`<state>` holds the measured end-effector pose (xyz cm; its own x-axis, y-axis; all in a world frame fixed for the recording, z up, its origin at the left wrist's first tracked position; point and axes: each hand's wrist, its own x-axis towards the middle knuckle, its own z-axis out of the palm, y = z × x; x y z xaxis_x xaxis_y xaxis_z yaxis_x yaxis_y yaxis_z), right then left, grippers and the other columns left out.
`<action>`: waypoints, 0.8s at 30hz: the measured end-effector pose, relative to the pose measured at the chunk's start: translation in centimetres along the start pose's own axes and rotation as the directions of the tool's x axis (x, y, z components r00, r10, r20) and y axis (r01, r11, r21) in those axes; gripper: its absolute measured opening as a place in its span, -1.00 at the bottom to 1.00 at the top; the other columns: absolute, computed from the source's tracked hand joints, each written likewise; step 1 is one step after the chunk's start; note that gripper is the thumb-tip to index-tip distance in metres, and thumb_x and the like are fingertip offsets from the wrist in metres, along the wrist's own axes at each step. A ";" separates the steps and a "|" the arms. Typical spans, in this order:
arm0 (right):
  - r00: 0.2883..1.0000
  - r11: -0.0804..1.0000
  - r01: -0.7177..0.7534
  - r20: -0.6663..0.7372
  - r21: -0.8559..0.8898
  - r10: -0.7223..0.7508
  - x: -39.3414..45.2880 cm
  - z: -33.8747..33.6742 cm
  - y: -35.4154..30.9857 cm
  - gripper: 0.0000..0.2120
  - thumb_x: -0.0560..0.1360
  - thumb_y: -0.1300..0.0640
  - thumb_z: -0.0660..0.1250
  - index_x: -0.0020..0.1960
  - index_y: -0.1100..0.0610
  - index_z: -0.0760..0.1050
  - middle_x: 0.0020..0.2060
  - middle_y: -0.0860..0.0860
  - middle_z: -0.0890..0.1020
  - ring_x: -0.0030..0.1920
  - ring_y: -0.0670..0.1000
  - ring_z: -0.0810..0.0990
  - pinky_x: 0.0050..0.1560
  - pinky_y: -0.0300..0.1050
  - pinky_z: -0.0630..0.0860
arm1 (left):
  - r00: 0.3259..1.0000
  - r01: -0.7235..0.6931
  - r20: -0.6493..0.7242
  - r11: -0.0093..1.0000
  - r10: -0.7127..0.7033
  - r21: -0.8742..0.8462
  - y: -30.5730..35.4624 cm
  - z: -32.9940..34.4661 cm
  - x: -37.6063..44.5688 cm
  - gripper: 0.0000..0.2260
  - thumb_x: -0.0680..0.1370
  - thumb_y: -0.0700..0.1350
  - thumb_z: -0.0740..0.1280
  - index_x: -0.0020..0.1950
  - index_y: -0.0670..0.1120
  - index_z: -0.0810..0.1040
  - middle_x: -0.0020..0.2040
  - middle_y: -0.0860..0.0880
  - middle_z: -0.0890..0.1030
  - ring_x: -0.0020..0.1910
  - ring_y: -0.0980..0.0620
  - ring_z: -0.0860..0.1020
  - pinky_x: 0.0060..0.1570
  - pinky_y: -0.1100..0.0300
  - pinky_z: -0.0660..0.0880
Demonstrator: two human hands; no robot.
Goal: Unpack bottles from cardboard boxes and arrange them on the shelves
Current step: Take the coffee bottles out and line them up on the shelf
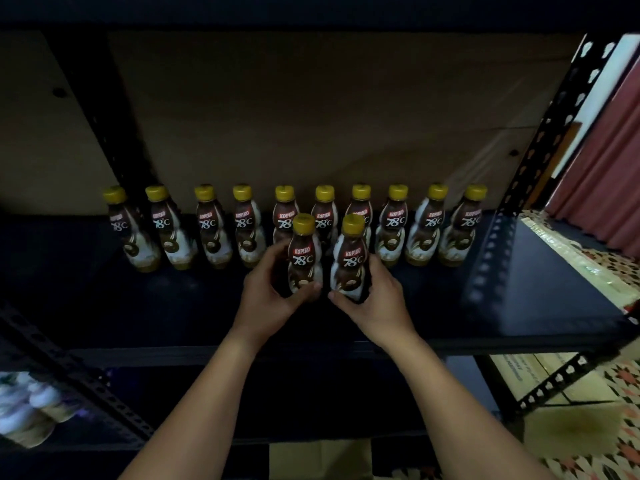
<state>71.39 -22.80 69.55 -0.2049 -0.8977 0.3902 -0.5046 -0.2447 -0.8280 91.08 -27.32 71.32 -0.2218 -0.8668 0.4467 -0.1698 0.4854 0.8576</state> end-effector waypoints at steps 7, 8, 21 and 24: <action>0.983 0.990 -0.137 -0.128 -0.030 0.132 -1.0 -5.4 2.0 -0.43 0.36 0.18 0.59 0.22 -0.18 0.42 0.06 -0.25 0.59 0.09 -0.36 0.54 0.01 -0.54 0.42 | 0.984 -0.082 0.160 0.997 0.081 0.004 2.0 5.1 1.0 -0.33 0.40 -0.14 0.63 0.44 0.04 0.43 0.31 0.17 0.59 0.33 0.14 0.55 0.31 0.00 0.53; 0.978 0.987 -0.157 -0.143 -0.033 0.151 -1.2 -6.4 2.4 -0.44 0.36 0.19 0.58 0.21 -0.17 0.43 0.05 -0.24 0.60 0.07 -0.35 0.55 -0.03 -0.57 0.40 | 0.979 -0.094 0.182 0.995 0.095 -0.010 2.5 6.2 1.1 -0.31 0.40 -0.14 0.63 0.45 0.04 0.42 0.32 0.17 0.58 0.34 0.14 0.54 0.32 0.02 0.52; 0.926 0.948 -0.266 -0.320 -0.173 0.201 -3.3 -19.2 6.7 -0.52 0.37 0.10 0.59 0.13 -0.13 0.39 -0.06 -0.21 0.61 -0.05 -0.14 0.60 -0.11 -0.37 0.44 | 0.931 -0.103 0.342 0.991 0.127 -0.088 6.4 20.9 3.1 -0.25 0.39 -0.19 0.62 0.50 0.02 0.35 0.35 0.10 0.58 0.35 0.13 0.53 0.36 -0.04 0.49; 0.918 0.943 -0.276 -0.341 -0.188 0.201 -3.6 -21.5 7.7 -0.54 0.37 0.07 0.59 0.13 -0.11 0.41 -0.05 -0.17 0.62 -0.03 -0.08 0.61 -0.05 -0.12 0.52 | 0.924 -0.079 0.365 0.991 0.115 -0.112 7.3 23.7 3.2 -0.26 0.39 -0.21 0.62 0.49 0.04 0.36 0.33 0.11 0.59 0.35 0.15 0.54 0.36 -0.04 0.49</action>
<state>50.26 -13.60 70.45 -0.5754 -0.7486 0.3293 -0.5766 0.0857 -0.8126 66.36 -23.86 72.99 -0.5746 -0.7032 0.4188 -0.0430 0.5369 0.8426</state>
